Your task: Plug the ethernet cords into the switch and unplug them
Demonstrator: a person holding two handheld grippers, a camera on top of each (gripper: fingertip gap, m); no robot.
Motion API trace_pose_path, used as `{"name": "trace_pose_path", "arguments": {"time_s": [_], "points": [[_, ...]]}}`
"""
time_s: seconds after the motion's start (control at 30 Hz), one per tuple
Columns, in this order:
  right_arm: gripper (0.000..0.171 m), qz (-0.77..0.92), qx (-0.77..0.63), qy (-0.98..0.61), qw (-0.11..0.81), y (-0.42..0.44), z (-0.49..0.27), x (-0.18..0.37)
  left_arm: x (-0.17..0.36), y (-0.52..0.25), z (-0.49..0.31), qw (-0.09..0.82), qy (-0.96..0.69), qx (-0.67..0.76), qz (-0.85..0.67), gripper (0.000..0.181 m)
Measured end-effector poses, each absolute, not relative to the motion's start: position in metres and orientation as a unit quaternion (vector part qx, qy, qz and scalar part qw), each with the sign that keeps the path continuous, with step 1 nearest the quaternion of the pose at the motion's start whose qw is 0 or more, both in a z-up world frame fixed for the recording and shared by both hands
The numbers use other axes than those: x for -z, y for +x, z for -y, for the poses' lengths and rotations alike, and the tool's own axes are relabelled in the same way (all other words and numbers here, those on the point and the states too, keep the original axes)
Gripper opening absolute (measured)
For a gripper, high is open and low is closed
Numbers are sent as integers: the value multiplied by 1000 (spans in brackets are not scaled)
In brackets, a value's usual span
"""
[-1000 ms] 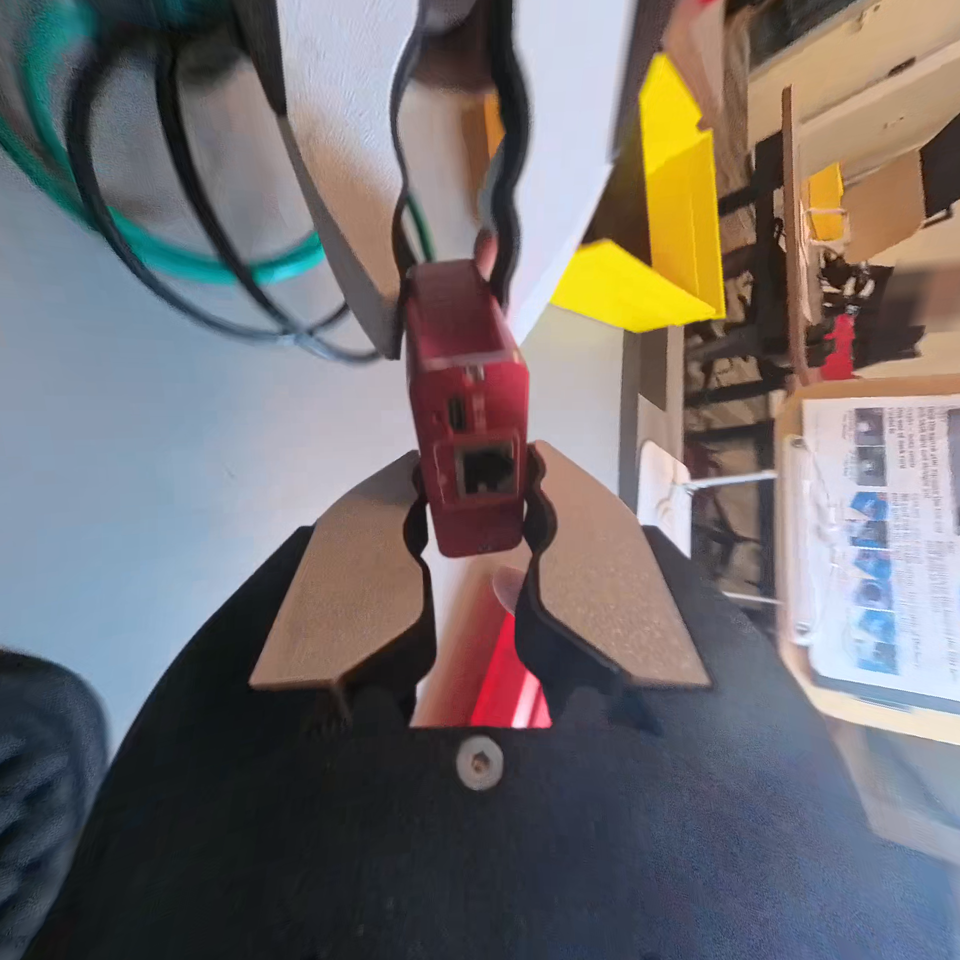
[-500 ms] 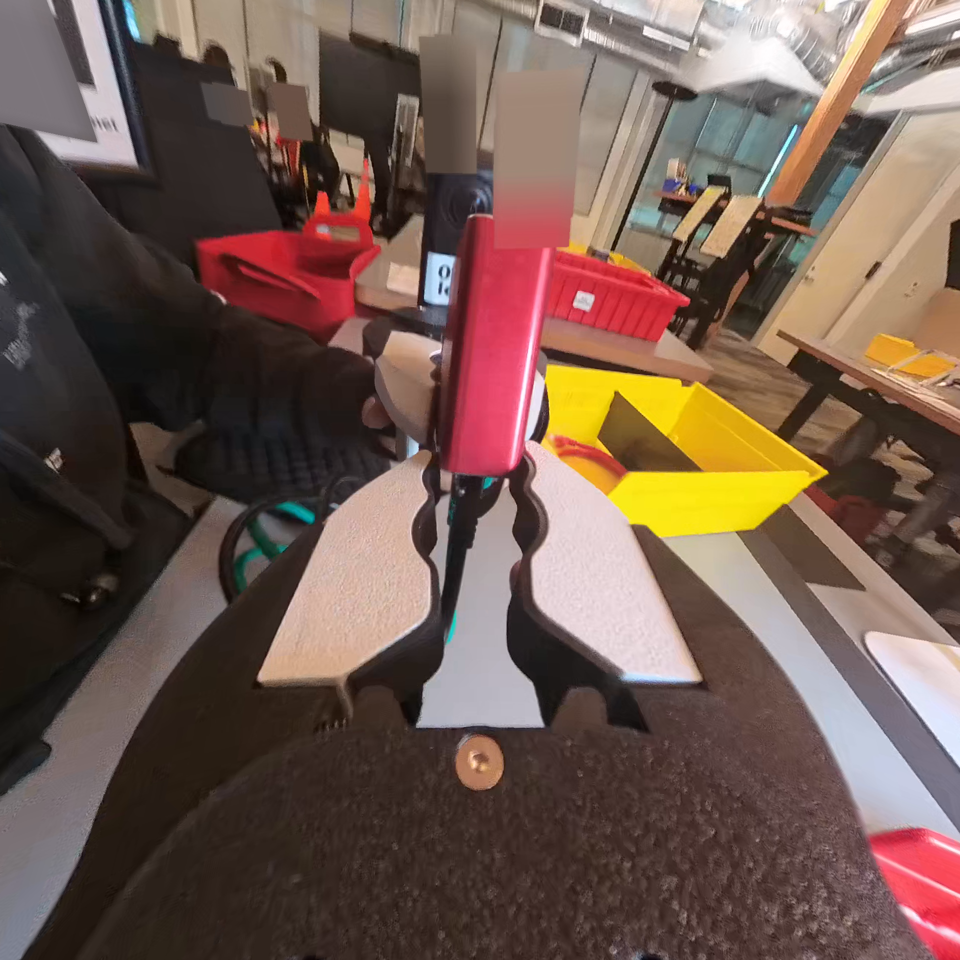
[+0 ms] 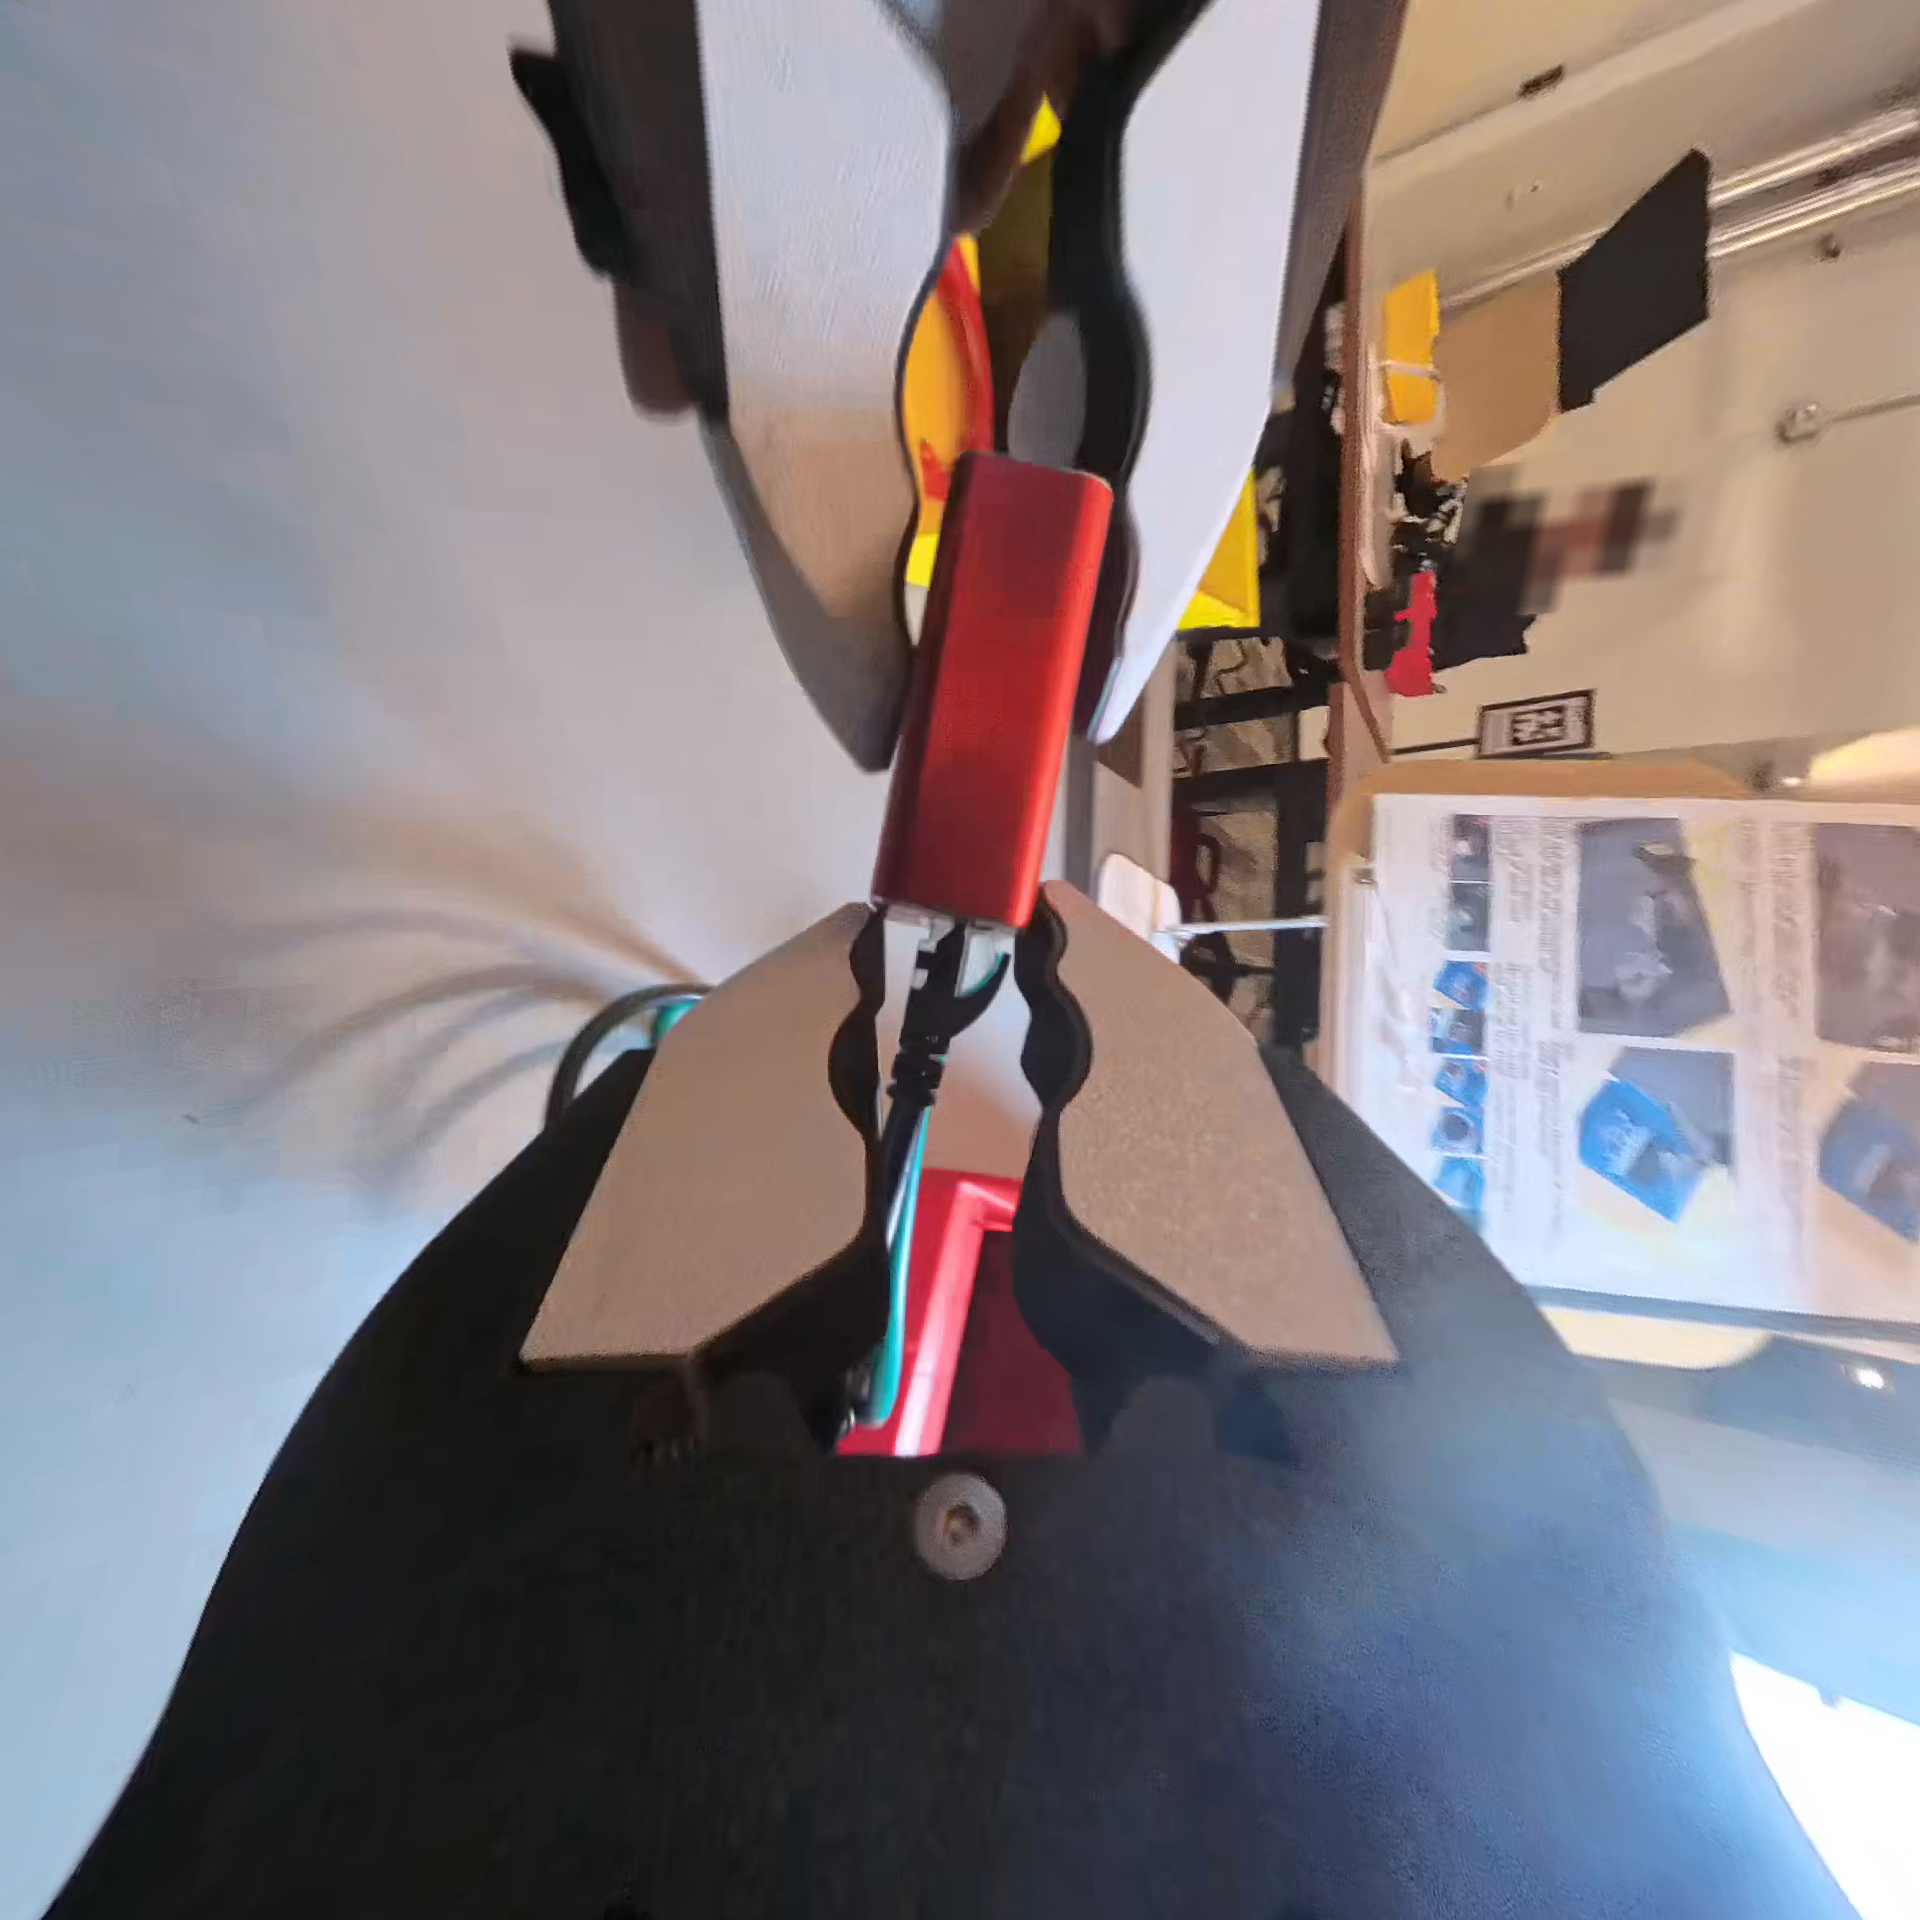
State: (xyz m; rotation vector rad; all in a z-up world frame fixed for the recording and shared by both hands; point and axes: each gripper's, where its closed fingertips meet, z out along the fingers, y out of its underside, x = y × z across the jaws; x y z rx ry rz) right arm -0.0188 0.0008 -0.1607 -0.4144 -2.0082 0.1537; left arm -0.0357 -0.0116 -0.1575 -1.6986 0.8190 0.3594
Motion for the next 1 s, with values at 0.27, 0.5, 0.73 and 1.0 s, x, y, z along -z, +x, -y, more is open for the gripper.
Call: {"name": "trace_pose_path", "arguments": {"time_s": [0.27, 0.5, 0.73, 1.0], "points": [[26, 831, -206, -183, 484, -26, -1, 188, 194, -45, 9, 590, -713, -98, -365, 32], [33, 833, -141, -143, 515, -28, -1, 200, 200, -32, 5, 585, -703, -133, -383, 32], [27, 832, -49, -133, 536, -32, -11, 208, 204, -30, -2, 557, -711, -212, -374, 32], [27, 778, -72, -149, 606, -34, -33, 179, 158, -73, 11, 611, -737, -136, -256, 37]]}}
